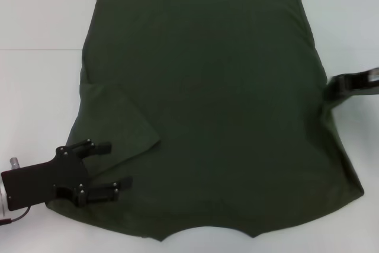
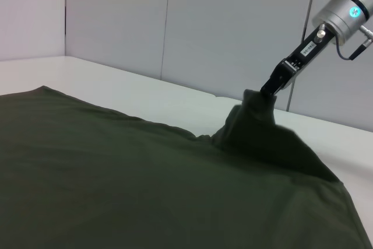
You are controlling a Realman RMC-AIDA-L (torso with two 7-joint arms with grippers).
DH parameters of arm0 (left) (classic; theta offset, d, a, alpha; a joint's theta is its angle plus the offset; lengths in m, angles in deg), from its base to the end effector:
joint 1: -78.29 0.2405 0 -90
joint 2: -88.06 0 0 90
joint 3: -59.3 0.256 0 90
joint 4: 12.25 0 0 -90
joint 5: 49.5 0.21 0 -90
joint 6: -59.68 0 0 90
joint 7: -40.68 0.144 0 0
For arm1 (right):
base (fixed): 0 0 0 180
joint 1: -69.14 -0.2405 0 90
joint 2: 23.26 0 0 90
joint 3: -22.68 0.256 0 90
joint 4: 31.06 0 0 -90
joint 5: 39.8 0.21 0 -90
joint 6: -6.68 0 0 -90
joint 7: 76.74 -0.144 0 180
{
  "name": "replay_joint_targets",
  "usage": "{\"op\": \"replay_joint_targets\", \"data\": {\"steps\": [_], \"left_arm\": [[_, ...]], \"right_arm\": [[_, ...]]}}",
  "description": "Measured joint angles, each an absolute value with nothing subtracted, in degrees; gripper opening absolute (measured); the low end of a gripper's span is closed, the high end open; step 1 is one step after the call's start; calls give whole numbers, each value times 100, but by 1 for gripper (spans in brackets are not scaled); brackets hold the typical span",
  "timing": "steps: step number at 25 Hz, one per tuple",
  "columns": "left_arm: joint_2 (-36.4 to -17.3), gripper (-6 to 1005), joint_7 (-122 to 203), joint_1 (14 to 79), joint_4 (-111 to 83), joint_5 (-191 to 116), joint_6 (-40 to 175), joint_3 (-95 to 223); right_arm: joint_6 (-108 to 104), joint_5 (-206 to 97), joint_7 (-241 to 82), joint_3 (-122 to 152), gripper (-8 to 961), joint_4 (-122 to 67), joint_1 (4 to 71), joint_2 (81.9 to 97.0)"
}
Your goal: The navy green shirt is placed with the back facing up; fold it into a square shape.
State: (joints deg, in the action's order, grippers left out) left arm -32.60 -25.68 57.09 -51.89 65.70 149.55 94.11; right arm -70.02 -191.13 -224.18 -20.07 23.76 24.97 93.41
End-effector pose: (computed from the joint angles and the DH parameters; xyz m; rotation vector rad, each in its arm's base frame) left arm -0.3085 0.2877 0.0049 -2.6107 -0.5252 -0.6438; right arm 0.2389 0.4220 0.0607 -2.1504 1.4576 0.0454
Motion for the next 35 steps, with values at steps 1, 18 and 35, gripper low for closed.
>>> {"op": "replay_joint_targets", "data": {"steps": [1, 18, 35], "left_arm": [[-3261, 918, -2568, 5713, -5189, 6571, 14957, 9411], [-3262, 918, -2568, 5712, -5198, 6619, 14932, 9411], [-3307, 918, -2561, 5729, -5194, 6625, 14924, 9423]], "right_arm": [[-6984, -19115, -22429, -2116, 28, 2361, 2446, 9373], [-6522, -19154, -22470, -2826, 30, 1735, 2038, 9529], [-6480, -16594, -21465, -2309, 428, 808, 2446, 9385]]}}
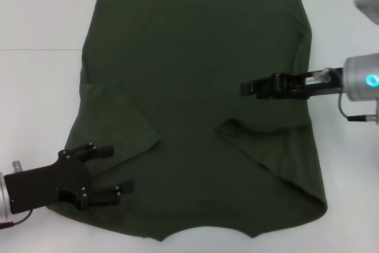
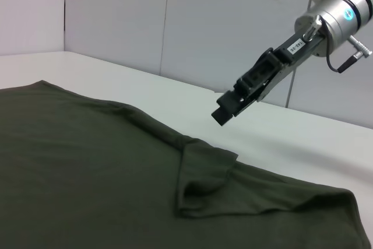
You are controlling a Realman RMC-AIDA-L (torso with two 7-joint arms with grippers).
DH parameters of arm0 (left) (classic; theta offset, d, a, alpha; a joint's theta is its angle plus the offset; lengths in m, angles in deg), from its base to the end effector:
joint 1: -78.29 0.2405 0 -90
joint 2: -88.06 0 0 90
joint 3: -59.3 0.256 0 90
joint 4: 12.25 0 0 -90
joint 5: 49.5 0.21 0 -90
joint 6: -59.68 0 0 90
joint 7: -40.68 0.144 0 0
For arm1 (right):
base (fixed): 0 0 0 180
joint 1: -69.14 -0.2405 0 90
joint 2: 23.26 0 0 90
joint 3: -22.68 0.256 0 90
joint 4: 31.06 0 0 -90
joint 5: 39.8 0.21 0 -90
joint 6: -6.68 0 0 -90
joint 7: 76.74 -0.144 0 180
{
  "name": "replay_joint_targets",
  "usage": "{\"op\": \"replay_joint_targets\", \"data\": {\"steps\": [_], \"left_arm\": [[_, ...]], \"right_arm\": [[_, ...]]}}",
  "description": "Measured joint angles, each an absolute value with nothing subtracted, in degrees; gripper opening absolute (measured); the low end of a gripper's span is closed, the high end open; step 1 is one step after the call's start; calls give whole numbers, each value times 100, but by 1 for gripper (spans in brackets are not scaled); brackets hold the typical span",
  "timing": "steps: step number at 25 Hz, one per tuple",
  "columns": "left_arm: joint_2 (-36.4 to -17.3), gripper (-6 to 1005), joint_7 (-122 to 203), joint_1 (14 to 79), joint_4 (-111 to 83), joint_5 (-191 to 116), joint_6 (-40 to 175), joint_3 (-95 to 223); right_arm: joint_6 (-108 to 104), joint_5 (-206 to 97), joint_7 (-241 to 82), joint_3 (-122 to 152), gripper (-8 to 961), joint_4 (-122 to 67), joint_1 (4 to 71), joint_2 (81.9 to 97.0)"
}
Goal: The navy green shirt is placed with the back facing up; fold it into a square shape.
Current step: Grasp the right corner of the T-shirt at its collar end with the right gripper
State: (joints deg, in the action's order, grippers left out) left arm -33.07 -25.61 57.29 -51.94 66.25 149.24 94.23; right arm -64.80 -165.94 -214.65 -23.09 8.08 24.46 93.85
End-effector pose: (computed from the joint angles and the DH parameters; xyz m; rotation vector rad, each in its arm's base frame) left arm -0.3089 0.2856 0.0008 -2.6165 -0.5334 -0.6365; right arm 0.2126 0.4181 0.0014 -2.3313 1.5836 0.4726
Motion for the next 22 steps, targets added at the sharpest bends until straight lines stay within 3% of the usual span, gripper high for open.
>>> {"op": "replay_joint_targets", "data": {"steps": [7, 17, 22], "left_arm": [[-3314, 918, -2559, 5729, -5186, 6619, 14924, 9418], [-3361, 918, -2563, 5727, -5137, 6567, 14920, 9408], [-3384, 918, -2671, 5714, -5134, 6451, 14949, 9358]], "right_arm": [[-6586, -16143, -21117, -2141, 743, 755, 2861, 9330], [-6737, -14992, -19813, -1462, 759, 199, 3951, 9266], [-7121, -14293, -18443, -809, 760, -225, 4460, 9312]]}}
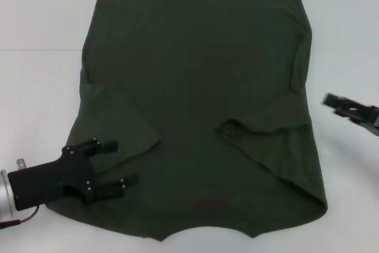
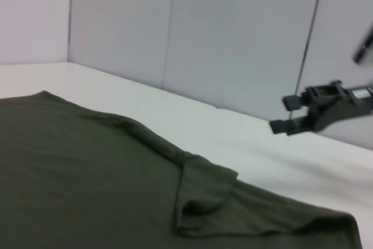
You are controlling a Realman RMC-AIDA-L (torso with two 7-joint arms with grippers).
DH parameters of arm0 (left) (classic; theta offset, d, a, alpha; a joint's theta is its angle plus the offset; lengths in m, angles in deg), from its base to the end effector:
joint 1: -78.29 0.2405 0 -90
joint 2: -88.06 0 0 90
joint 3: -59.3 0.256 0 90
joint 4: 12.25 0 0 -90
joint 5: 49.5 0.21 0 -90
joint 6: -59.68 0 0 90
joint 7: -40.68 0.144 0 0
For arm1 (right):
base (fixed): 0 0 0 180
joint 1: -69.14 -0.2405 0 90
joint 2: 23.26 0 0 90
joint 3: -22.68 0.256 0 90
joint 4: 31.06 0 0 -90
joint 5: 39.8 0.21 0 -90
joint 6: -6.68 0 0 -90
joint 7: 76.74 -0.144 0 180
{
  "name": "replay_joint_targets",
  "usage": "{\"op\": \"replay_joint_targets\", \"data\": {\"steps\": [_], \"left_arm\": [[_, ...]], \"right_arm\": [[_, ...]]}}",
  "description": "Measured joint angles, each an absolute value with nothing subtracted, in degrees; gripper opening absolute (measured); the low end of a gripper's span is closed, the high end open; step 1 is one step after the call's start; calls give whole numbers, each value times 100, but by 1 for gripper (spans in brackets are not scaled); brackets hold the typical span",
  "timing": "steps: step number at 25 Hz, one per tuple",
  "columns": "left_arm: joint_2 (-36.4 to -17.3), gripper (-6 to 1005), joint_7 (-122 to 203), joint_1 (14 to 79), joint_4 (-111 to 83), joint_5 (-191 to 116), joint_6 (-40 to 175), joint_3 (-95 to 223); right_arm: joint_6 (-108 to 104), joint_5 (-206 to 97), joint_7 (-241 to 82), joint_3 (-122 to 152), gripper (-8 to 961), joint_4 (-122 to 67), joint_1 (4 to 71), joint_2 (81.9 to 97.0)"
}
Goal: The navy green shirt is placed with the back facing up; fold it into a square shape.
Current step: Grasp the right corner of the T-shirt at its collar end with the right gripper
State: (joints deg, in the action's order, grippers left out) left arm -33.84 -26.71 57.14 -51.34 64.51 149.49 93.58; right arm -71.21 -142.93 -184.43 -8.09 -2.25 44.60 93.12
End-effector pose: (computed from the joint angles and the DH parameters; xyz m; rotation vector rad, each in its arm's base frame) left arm -0.3034 0.2866 -0.0023 -2.5865 -0.5703 -0.7045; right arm 0.3273 0.3283 0.0311 -2.0032 1.5361 1.0425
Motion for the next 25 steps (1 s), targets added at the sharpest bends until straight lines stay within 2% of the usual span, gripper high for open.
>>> {"op": "replay_joint_targets", "data": {"steps": [7, 14, 17, 25], "left_arm": [[-3385, 918, -2966, 5677, -5136, 6416, 14983, 9311], [-3346, 918, -3545, 5591, -5142, 6411, 15069, 9314], [-3326, 918, -3689, 5577, -5143, 6410, 15088, 9315], [-2820, 918, -5784, 5468, -5114, 6430, 15590, 9272]], "right_arm": [[-7080, -14208, -18436, -347, 759, -703, 4707, 9125], [-7128, -14245, -18078, -448, 757, -733, 4714, 9161], [-7238, -14263, -18045, -661, 757, -735, 4713, 9133], [-8159, -15155, -18212, -903, 759, -695, 4775, 8944]]}}
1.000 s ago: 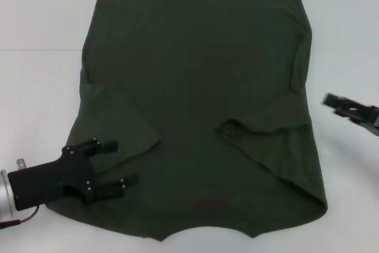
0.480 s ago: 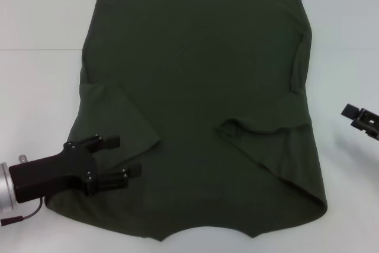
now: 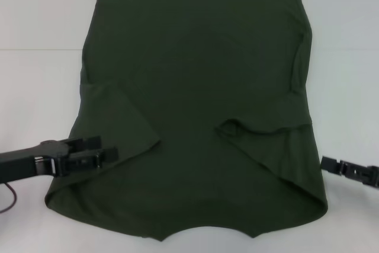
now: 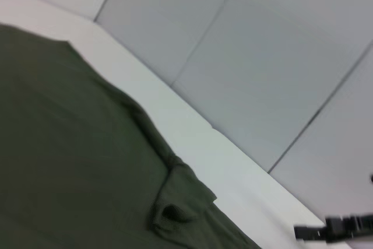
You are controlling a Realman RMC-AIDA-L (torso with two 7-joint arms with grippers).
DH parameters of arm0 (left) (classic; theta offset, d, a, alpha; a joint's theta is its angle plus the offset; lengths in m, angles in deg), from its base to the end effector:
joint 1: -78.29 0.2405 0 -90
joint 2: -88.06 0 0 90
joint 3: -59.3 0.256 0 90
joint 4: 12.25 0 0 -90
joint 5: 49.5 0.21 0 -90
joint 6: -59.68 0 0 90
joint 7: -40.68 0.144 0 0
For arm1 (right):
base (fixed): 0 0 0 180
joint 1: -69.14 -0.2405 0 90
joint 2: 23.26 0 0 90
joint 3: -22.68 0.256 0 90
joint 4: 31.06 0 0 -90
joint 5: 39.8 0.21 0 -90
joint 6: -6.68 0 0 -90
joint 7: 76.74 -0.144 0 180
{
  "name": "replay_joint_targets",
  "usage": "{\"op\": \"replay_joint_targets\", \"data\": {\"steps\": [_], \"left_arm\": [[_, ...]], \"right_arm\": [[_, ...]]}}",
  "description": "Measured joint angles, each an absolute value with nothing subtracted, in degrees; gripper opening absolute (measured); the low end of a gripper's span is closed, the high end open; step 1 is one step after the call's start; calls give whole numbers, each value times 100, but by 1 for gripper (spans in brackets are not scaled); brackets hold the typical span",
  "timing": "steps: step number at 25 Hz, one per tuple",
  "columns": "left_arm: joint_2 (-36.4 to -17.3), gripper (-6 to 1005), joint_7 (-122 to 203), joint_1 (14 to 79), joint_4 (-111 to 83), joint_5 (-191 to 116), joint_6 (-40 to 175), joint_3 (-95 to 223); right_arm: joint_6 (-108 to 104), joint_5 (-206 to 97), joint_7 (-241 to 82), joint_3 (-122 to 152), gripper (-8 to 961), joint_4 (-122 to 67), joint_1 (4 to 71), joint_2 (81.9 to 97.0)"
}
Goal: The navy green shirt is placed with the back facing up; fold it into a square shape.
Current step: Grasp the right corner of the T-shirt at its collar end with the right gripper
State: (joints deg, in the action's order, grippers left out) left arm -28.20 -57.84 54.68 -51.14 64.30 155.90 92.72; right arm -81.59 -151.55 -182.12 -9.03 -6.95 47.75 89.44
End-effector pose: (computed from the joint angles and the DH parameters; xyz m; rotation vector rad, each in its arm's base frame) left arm -0.3006 0.2970 0.0372 -2.5354 -1.1854 -0.8556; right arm 0.3444 0.2790 0.0235 -2.2196 1.6379 0.9215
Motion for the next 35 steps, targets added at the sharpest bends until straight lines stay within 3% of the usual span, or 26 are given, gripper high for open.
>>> {"op": "replay_joint_targets", "data": {"steps": [7, 11, 14, 17, 22, 24, 28, 35], "left_arm": [[-2612, 918, -6393, 5383, -5062, 6475, 15576, 9261], [-2604, 918, -6555, 5358, -5056, 6509, 15527, 9261], [-2589, 918, -6633, 5347, -5056, 6553, 15499, 9259], [-2579, 918, -6665, 5343, -5061, 6555, 15490, 9259], [-2582, 918, -6669, 5338, -5074, 6555, 15486, 9259], [-2582, 918, -6682, 5329, -5089, 6555, 15486, 9260], [-2574, 918, -6696, 5304, -5104, 6569, 15479, 9262], [-2561, 918, -6648, 5283, -5121, 6664, 15457, 9304]], "right_arm": [[-8131, -15713, -17939, -870, 762, -468, 4900, 8917], [-8188, -15781, -17211, -839, 768, -153, 4998, 9086], [-8340, -15770, -16585, -818, 934, 255, 5050, 9306], [-8439, -15742, -16466, -718, 932, 583, 5050, 9453], [-8610, -15800, -16630, -727, 929, 890, 4919, 9416], [-8663, -15955, -16998, -771, 928, 1373, 4833, 9442], [-8719, -16635, -18210, -973, 926, 2716, 4600, 9635], [-9484, -18403, -21213, -2266, 912, 4714, 3653, 9652]]}}
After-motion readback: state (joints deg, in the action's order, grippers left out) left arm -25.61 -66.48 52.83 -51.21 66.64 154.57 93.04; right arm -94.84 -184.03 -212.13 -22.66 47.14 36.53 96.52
